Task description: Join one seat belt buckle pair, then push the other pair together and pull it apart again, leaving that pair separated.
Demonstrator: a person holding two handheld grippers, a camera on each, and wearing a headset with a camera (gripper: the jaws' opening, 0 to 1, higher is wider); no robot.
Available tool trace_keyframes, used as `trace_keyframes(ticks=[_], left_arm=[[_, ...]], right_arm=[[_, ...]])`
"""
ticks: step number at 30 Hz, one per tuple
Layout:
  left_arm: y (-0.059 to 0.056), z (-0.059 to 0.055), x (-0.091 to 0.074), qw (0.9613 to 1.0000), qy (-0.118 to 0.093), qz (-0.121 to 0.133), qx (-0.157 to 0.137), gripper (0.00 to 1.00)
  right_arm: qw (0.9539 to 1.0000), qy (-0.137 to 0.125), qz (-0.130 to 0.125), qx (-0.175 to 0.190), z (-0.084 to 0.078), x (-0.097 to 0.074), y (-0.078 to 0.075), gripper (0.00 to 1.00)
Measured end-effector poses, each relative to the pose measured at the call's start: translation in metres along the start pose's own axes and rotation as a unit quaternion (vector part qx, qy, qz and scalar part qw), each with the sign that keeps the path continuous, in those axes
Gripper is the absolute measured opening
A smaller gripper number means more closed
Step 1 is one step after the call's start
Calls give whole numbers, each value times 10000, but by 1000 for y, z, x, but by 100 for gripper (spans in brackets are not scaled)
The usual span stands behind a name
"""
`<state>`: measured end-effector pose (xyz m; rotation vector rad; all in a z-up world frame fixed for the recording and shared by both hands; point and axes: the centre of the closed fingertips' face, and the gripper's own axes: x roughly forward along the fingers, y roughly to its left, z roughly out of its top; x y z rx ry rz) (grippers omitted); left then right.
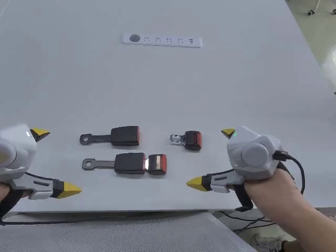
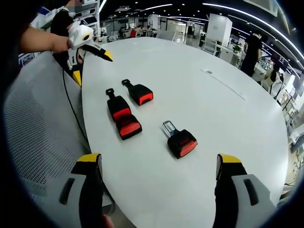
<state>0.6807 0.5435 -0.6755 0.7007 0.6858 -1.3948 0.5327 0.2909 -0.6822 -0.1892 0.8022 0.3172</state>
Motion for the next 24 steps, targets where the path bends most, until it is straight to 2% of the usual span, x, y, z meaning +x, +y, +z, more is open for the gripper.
trace_keyframes(ticks=[7,12,24], left_arm=[[3,-1,-4,9999,4,94,-55,100],[2,-2,-6,9999,17,131,-82,100],[-1,-8,-11,9997,79,194,-110,100]], right_arm=[[10000,-28,-21,83,1,-2,1,100],[10000,36,-51,-19,-2,-2,5,100],[10000,-38,-26,75,1,-6,13,100]])
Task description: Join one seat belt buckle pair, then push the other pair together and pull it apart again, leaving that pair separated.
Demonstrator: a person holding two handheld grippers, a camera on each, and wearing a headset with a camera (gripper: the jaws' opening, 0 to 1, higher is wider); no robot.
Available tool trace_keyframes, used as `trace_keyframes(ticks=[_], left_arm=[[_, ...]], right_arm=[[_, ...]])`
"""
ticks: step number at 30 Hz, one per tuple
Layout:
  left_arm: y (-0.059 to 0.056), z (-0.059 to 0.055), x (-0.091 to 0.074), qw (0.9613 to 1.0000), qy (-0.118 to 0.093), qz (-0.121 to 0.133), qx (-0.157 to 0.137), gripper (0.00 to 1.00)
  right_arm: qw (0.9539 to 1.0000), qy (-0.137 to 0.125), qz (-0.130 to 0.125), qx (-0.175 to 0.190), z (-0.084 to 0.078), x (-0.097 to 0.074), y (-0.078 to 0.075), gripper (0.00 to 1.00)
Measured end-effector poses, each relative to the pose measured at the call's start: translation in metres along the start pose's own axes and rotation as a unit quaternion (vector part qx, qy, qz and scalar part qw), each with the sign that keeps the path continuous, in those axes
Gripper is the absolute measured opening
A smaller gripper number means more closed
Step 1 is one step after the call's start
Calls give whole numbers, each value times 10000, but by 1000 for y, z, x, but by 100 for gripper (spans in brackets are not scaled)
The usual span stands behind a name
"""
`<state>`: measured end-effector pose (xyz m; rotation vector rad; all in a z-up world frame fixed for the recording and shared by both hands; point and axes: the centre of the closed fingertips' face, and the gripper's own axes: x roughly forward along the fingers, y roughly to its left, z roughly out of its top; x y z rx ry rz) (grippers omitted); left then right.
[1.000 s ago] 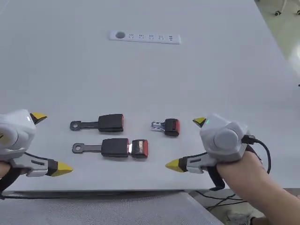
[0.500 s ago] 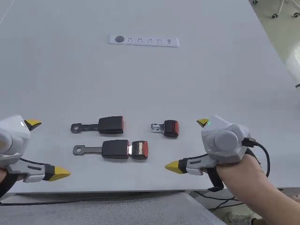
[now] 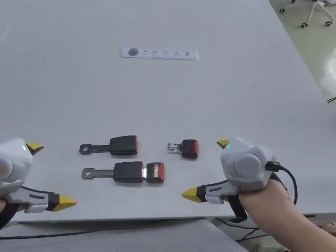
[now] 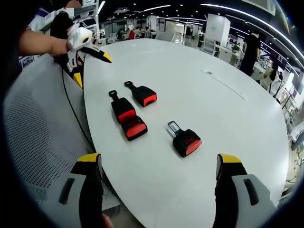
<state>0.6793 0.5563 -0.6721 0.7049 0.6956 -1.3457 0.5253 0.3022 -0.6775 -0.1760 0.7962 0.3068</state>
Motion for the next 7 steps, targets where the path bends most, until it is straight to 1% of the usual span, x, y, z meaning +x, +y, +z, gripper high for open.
trace_keyframes(ticks=[4,7], left_arm=[[1,1,-2,10000,-22,28,-35,100],[1,0,-2,10000,-15,41,-76,100]], right_arm=[[10000,-8,-17,7,1,-1,1,100],[10000,-10,-15,-30,3,-2,2,100]])
